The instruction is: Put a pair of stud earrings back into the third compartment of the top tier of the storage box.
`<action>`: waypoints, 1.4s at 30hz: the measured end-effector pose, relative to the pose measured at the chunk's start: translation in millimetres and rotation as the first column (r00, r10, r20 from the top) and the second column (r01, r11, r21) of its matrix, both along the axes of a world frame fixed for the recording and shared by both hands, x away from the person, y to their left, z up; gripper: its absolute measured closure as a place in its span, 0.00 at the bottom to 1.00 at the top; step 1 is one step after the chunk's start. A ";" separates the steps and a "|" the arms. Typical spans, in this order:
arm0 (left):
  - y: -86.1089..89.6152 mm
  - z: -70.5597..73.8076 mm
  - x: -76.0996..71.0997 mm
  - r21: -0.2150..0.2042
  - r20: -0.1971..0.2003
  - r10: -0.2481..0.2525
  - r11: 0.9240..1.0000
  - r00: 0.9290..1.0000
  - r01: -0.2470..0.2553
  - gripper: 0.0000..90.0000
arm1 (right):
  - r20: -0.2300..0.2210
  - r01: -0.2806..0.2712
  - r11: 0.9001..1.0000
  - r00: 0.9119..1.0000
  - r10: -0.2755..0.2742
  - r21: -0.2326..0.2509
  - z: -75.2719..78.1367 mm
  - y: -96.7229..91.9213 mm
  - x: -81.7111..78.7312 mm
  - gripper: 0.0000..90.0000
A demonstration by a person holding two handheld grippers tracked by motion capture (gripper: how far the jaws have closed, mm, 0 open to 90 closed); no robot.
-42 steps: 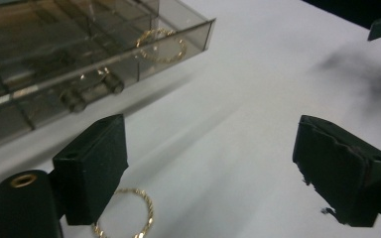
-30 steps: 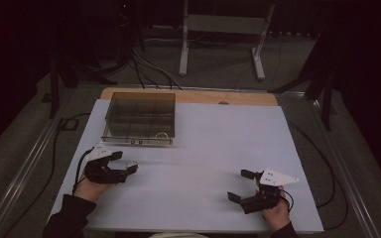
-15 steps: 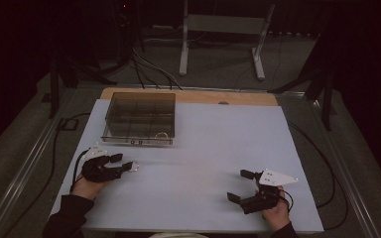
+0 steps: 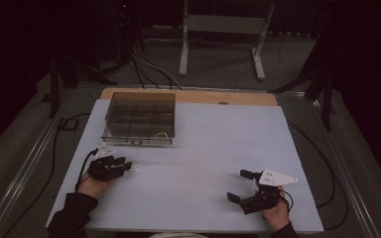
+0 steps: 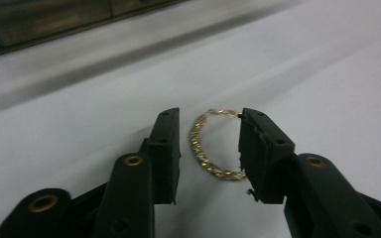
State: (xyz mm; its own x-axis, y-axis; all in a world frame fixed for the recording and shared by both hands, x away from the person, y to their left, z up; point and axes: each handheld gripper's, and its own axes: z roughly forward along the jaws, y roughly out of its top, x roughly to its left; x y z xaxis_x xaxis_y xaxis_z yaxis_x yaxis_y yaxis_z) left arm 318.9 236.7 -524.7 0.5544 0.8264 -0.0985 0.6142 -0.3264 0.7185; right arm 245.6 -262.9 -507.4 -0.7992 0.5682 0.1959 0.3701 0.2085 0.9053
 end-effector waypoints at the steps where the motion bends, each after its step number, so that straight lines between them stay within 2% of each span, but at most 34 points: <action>1: -0.9 -1.2 0.9 0.007 0.001 0.002 1.000 1.000 -0.002 0.72 | 0.000 0.001 1.000 1.000 -0.001 0.001 0.0 0.0 0.0 0.00; 7: -4.6 -1.4 3.1 0.052 0.007 0.024 0.998 1.000 -0.025 0.84 | 0.002 0.000 1.000 1.000 0.000 -0.004 0.0 0.0 0.0 0.00; 8: -6.4 -1.0 2.2 0.074 0.013 0.017 0.997 1.000 -0.018 0.85 | 0.001 -0.001 1.000 1.000 0.001 -0.004 0.1 0.1 -0.2 0.00; 10: -8.3 -0.2 1.6 0.092 0.015 0.007 0.996 1.000 -0.008 0.87 | 0.001 -0.001 1.000 1.000 0.001 -0.004 0.1 0.0 -0.2 0.00; 14: -9.7 0.9 2.5 0.101 0.003 -0.010 0.995 1.000 0.009 0.91 | -0.001 -0.001 1.000 1.000 0.001 -0.005 -0.1 0.1 -0.1 0.00; 16: -9.4 1.5 3.4 0.099 -0.006 -0.011 0.995 1.000 0.011 0.97 | -0.001 -0.001 1.000 1.000 0.001 -0.004 -0.1 0.2 -0.1 0.00; 20: -10.0 3.0 2.8 0.104 -0.012 -0.013 0.994 1.000 0.014 0.97 | 0.001 0.003 1.000 1.000 -0.003 -0.003 0.2 -0.2 -0.3 0.00; 24: -11.7 6.0 -1.7 0.107 -0.021 -0.040 0.993 0.999 0.042 0.97 | 0.004 0.006 1.000 1.000 -0.006 0.000 0.6 -1.1 -0.5 0.00; 33: -16.8 24.1 -7.0 0.081 0.008 -0.078 0.994 0.997 0.077 0.97 | 0.007 0.012 1.000 1.000 -0.012 0.006 1.3 -2.2 -0.9 0.00; 42: -27.2 42.4 -8.1 0.090 0.032 -0.126 0.988 0.992 0.122 0.97 | 0.009 0.011 1.000 1.000 -0.011 0.005 1.6 -2.4 -1.1 0.00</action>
State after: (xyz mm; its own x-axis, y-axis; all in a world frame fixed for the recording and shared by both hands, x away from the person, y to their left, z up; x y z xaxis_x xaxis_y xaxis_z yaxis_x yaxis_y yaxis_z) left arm 310.8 209.5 -482.3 0.6551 0.7556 -0.0057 0.5379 -0.4611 0.7058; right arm 244.4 -265.4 -505.8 -0.7948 0.5758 0.1917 0.3644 0.2003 0.9094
